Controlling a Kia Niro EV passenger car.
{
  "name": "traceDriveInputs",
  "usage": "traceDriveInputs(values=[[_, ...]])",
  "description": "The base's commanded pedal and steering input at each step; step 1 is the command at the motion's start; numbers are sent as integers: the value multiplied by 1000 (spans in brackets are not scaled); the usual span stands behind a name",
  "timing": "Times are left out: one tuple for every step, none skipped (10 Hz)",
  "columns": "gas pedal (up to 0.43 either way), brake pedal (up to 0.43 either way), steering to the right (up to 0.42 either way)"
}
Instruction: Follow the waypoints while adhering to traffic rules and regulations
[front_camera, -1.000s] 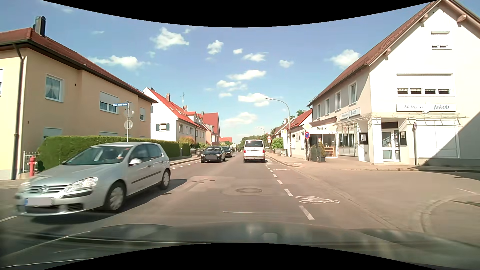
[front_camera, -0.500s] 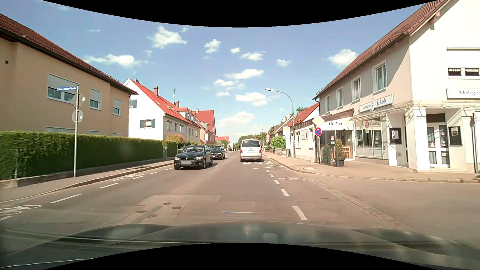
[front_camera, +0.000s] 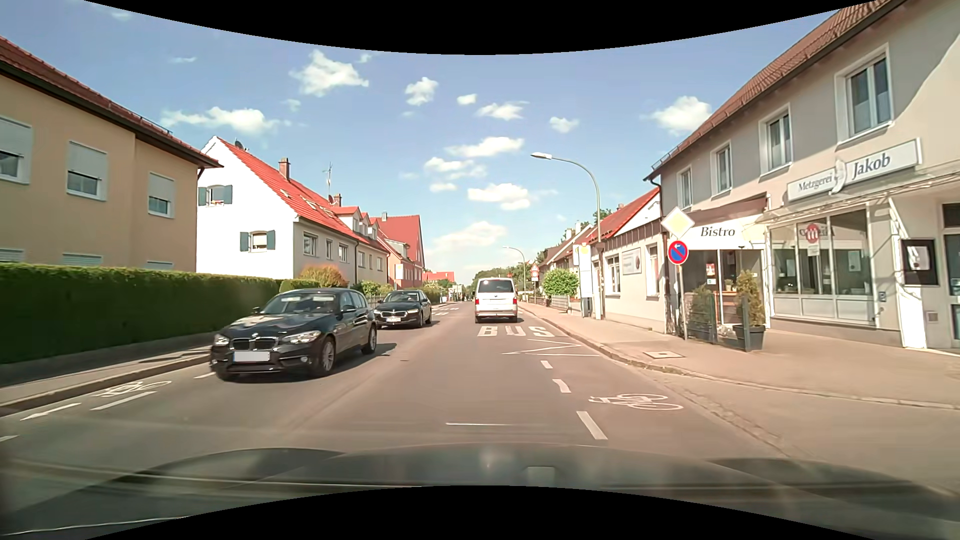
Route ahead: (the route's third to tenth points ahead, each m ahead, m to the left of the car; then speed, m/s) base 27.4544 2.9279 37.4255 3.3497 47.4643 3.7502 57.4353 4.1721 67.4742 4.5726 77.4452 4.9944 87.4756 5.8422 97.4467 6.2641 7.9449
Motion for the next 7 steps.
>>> traceDriveInputs(values=[[59,6,-9],[59,6,-9],[59,6,-10],[67,6,-10],[67,6,-10],[79,6,-13],[87,6,-14]])
